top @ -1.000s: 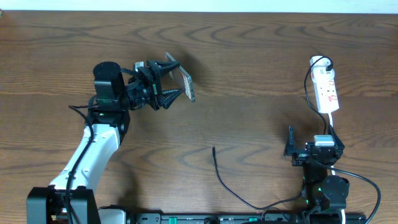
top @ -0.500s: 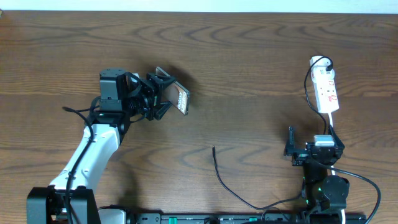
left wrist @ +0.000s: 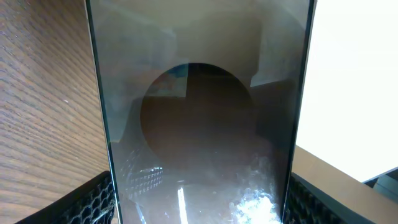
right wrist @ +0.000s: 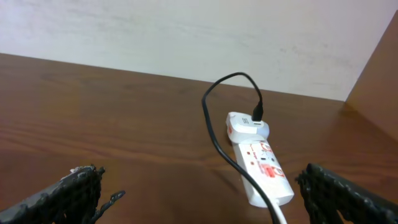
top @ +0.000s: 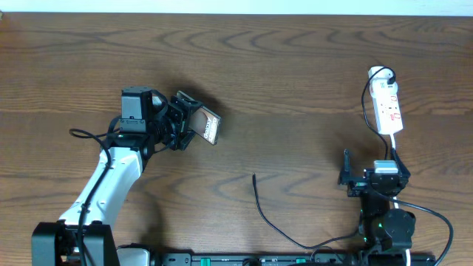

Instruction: Plug charger to phone and switch on socket

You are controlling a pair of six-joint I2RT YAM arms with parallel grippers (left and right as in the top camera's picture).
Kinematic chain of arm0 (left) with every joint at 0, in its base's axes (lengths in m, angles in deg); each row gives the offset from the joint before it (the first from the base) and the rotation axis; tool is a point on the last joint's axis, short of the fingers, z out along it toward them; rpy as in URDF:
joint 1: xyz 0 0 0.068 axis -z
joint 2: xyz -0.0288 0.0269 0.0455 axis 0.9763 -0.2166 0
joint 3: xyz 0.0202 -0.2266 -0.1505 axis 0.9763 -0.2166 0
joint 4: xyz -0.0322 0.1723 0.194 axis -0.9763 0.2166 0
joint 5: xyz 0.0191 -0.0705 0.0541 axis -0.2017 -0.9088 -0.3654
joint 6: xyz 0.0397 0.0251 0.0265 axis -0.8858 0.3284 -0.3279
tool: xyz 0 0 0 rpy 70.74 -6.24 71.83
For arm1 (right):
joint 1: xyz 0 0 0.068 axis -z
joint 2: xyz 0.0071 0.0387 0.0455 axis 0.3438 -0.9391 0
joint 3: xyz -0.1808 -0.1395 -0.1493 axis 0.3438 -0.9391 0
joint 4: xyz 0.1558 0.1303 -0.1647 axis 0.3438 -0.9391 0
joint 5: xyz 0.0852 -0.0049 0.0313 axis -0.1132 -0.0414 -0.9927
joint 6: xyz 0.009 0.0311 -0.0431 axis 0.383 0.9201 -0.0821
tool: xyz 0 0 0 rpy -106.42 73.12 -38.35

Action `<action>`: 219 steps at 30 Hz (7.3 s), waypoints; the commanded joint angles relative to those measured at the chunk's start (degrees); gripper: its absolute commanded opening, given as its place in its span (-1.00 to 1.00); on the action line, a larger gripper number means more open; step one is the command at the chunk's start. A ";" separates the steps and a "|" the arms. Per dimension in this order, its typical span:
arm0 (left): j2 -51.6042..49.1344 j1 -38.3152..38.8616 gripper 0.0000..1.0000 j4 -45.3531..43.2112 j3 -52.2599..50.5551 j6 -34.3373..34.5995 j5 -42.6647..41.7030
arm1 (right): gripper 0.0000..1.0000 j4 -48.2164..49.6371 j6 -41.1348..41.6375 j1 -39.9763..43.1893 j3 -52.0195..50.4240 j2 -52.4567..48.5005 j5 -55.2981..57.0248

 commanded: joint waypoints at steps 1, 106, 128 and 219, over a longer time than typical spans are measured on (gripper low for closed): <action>1.27 -0.13 -0.85 -0.17 1.38 -1.44 0.04 | 0.99 6.19 3.45 0.24 -0.07 0.04 0.07; 1.27 17.88 0.83 -13.35 1.38 29.00 13.03 | -0.98 3.06 29.49 -27.08 56.94 -93.74 -35.30; 1.29 13.51 0.84 -17.84 1.38 19.26 7.10 | -0.98 4.59 85.64 -16.22 56.94 -93.74 -38.18; 1.27 -22.80 -0.86 -28.15 1.38 -8.07 -32.41 | 0.98 -23.39 45.33 -26.51 74.53 -93.70 -29.18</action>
